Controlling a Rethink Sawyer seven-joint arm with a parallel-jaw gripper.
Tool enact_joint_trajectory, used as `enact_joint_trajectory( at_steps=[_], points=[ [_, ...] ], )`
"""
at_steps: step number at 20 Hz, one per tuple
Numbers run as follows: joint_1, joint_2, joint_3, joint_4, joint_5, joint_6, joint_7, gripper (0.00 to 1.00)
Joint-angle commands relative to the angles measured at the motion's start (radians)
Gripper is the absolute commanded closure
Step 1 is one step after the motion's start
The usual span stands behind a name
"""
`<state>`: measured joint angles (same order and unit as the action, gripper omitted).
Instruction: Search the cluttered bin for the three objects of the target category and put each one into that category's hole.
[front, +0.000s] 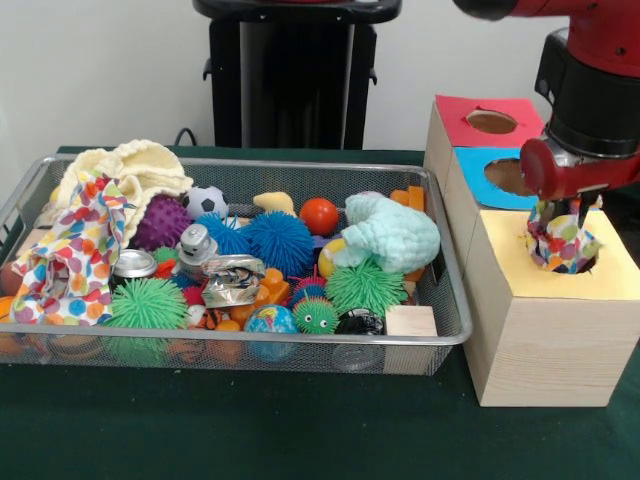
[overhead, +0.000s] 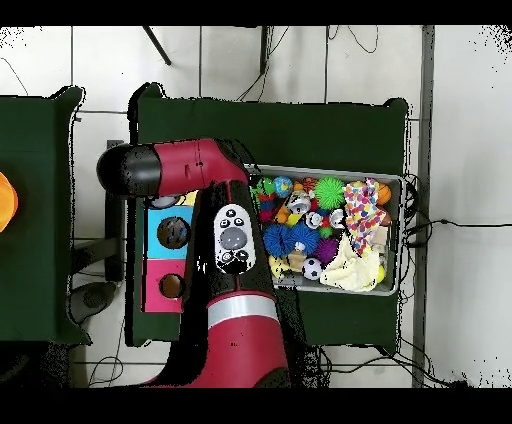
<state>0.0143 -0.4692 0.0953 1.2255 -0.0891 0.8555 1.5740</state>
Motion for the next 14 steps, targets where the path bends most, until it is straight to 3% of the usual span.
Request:
enact_joint_trajectory(
  at_steps=[1, 7, 14],
  points=[
    [-0.054, 0.119, 0.030, -0.047, 0.009, -0.087, 0.140, 1.00],
    [-0.043, 0.144, 0.026, -0.052, 0.015, -0.122, 0.167, 1.00],
    [-0.034, 0.191, 0.019, -0.021, 0.011, -0.240, 0.201, 1.00]
  ],
)
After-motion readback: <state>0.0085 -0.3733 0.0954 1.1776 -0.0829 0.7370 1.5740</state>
